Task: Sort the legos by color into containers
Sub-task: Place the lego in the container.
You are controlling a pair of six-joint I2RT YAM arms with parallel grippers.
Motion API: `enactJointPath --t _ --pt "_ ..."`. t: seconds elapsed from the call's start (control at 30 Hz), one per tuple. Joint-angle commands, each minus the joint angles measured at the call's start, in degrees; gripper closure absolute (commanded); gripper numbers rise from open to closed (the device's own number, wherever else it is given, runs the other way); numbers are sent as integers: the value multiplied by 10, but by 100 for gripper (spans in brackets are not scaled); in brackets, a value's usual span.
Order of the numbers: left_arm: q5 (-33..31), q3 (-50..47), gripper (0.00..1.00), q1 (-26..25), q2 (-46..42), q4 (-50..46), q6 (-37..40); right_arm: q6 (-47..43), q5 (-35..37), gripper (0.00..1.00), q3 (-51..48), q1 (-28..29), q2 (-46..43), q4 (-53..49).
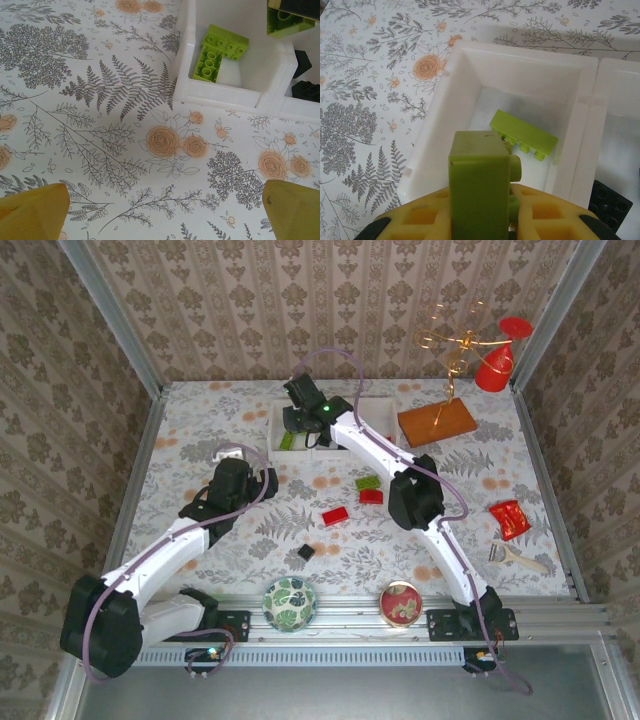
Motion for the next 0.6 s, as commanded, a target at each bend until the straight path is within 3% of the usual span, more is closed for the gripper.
enactJointPath --t 0.0,0.57 --pt "9 -7 0 5 -10 -7 -9 -15 -13 80 28 4 19 5" --pt "14 -16 0 5 -17 -11 -3 -25 -14 59 71 4 46 -1"
